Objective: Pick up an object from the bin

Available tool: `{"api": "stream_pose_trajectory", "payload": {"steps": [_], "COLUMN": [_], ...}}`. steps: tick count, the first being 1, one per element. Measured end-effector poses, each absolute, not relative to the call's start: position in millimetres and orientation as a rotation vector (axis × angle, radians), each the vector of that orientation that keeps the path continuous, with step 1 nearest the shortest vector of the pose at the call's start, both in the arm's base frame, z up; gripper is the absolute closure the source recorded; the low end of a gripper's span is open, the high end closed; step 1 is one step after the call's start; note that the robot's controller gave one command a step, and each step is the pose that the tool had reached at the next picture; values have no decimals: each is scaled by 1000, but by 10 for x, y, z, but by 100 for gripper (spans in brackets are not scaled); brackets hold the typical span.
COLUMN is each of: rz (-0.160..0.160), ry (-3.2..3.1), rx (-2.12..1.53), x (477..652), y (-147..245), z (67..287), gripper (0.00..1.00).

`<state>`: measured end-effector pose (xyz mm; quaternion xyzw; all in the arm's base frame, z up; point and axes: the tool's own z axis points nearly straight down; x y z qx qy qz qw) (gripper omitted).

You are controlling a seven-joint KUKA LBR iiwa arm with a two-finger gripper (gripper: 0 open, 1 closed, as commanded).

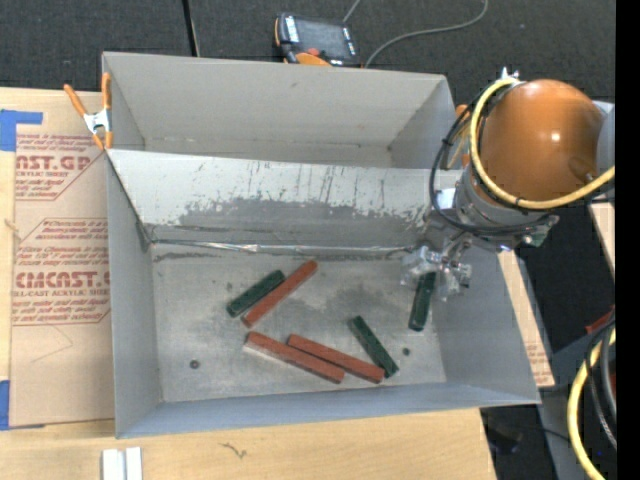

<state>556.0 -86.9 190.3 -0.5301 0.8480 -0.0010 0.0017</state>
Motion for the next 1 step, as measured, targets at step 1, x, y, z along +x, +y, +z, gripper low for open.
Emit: {"api": "stream_pose_trajectory", "payload": {"steps": [1], "rz": [-12], "ry": [2502], "rx": [-1886], "x": [5534], "y": [-1143], "z": [3486], "gripper": [100]}}
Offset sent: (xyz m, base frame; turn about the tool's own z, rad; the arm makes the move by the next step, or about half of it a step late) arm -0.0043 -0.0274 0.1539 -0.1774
